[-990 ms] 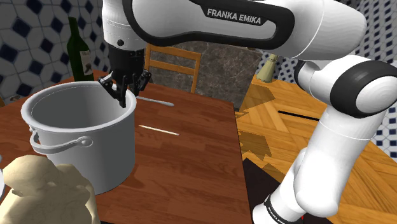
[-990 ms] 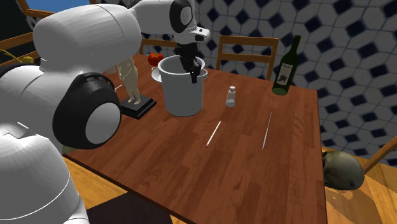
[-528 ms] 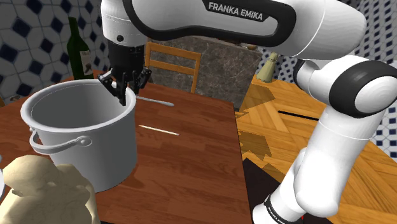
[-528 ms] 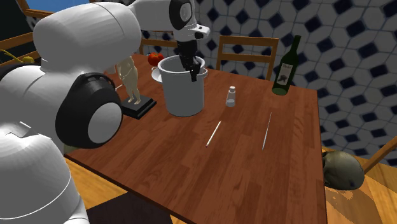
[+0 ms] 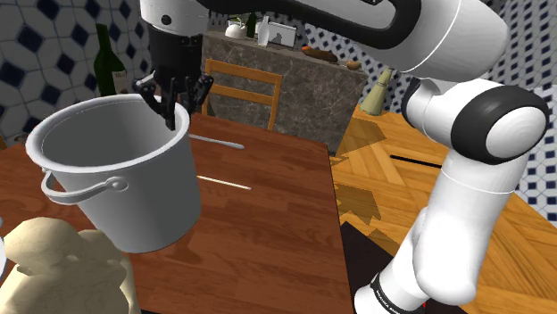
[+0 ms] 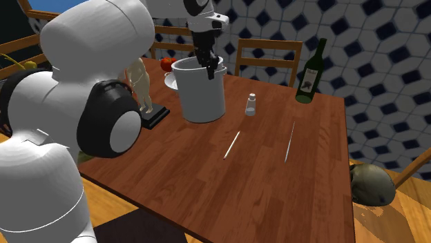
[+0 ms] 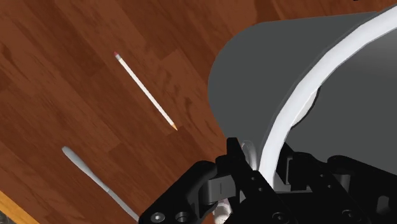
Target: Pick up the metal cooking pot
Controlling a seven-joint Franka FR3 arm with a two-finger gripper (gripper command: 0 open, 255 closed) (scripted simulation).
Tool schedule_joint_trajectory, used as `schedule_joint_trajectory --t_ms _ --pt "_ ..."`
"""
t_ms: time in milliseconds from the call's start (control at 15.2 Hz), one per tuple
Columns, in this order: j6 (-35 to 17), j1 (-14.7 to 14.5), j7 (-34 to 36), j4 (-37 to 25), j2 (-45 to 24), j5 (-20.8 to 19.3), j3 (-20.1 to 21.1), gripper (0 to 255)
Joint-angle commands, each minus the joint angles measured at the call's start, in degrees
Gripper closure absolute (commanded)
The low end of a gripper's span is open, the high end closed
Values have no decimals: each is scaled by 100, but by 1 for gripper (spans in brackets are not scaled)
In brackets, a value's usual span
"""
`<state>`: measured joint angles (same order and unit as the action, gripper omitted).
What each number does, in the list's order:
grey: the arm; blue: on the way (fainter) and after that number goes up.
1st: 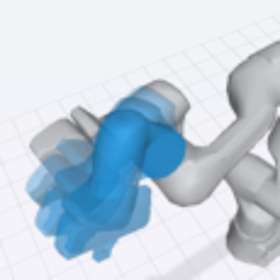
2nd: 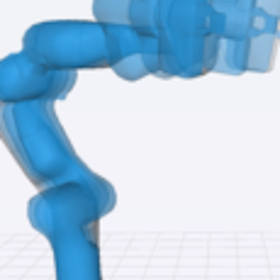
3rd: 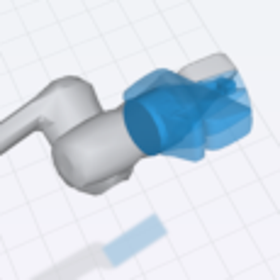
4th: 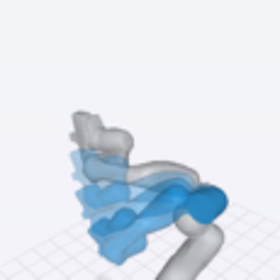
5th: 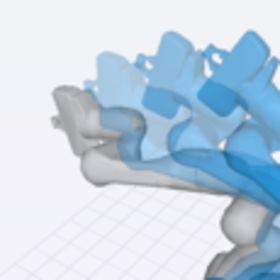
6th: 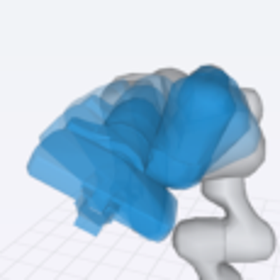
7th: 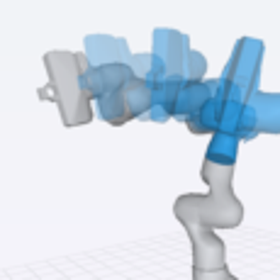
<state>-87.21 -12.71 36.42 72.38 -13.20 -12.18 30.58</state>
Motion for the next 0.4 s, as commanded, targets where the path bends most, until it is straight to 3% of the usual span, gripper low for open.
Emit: schedule_joint_trajectory --t_ms 0,330 --pt "188 -54 4 -295 -71 -49 11 255" --pt "530 -169 11 -798 -253 -157 20 255"
